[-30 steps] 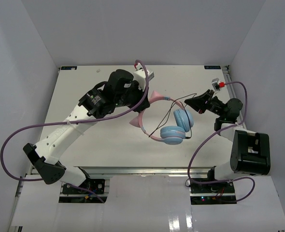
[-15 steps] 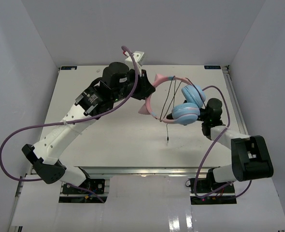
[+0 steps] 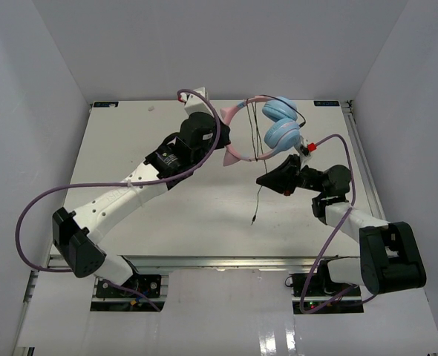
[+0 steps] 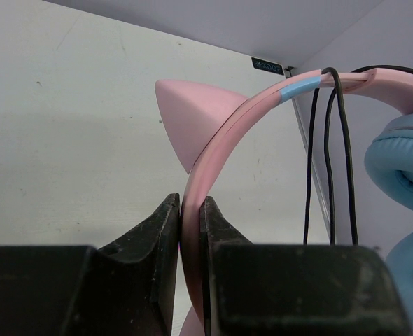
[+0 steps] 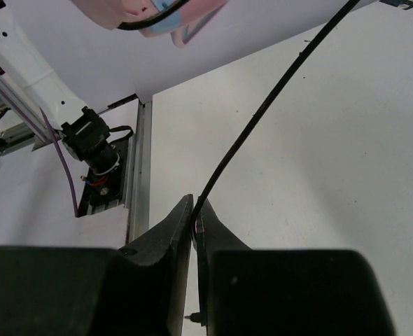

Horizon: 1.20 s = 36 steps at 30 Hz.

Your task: Wrap the headphones

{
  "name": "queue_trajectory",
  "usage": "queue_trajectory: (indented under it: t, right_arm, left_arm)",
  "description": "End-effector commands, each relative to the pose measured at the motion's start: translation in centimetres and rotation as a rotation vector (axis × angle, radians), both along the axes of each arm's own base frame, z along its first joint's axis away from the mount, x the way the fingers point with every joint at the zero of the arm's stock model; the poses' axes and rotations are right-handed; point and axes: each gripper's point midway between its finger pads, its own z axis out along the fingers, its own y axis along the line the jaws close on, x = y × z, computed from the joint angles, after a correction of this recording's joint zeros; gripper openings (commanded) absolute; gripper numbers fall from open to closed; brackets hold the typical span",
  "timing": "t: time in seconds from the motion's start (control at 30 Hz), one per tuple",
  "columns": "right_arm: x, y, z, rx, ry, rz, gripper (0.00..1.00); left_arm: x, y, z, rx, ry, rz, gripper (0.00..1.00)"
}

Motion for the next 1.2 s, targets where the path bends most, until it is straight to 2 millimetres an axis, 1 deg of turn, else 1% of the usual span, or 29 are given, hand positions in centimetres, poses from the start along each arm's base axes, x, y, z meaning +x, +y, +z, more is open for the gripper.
queue_trajectory:
  t: [0.0, 0.13, 0.23, 0.37, 0.47, 0.6, 0.63, 0.67, 0.73, 0.83, 0.87, 0.9, 1.07, 1.17]
  right_arm:
    - [-1.4, 0.2, 1.8, 0.043, -0.075, 0.016, 0.11]
    - [-1.8, 0.1, 2.2, 0.06, -0.089, 0.007, 0.11]
    - [-1.8, 0.0, 2.2, 0.067, -0.1, -0.015, 0.11]
    - [-1.5, 0.0, 1.8, 0.048, -0.106, -0.03, 0.11]
    - [-0.8, 0.1, 1.4, -0.009, -0.163, -0.058, 0.11]
    - [-0.3, 0.2, -0.7, -0.098, -0.118, -0.065, 0.11]
    - [0.1, 0.1, -0.5, -0.114, -0.134, -0.075, 0.1]
    - [0.6, 0.1, -1.0, -0.157, -0.141, -0.086, 0.1]
    - [1.2, -0.1, -2.9, -0.246, -0.141, -0.103, 0.09]
    - [2.4, -0.7, -4.0, -0.376, -0.197, -0.135, 0.09]
    - [3.3, -0.9, -3.8, -0.418, -0.22, -0.165, 0.09]
    - [3.6, -1.2, -4.3, -0.458, -0.229, -0.177, 0.09]
    - [5.2, -2.8, -6.6, -0.687, -0.308, -0.203, 0.09]
    - [5.6, -3.2, -7.6, -0.81, -0.366, -0.205, 0.09]
  left_arm:
    - [1.8, 0.8, 5.6, -0.175, -0.129, 0.123, 0.0]
    - [2.6, 1.2, 4.8, -0.159, -0.123, 0.173, 0.0]
    - [2.9, 1.4, 4.5, -0.186, -0.113, 0.207, 0.0]
    - [3.3, 0.9, 3.8, -0.194, -0.096, 0.215, 0.0]
    - [4.2, 1.0, 2.5, -0.103, -0.083, 0.242, 0.0]
    - [5.2, 0.5, -0.7, 0.059, -0.047, 0.24, 0.0]
    - [5.3, 0.5, -1.4, 0.087, -0.041, 0.234, 0.0]
    - [5.4, 0.5, -2.4, 0.134, -0.031, 0.226, 0.0]
    - [5.4, 0.6, -4.1, 0.21, -0.014, 0.21, 0.0]
    - [5.3, 0.8, -6.4, 0.306, 0.008, 0.18, 0.0]
    - [5.1, 0.9, -7.4, 0.337, 0.021, 0.169, 0.0]
    - [4.9, 0.8, -8.2, 0.365, 0.031, 0.145, 0.0]
    - [3.6, 0.0, -12.5, 0.482, 0.094, -0.005, 0.0]
    - [2.3, -0.6, -15.2, 0.527, 0.142, -0.108, 0.0]
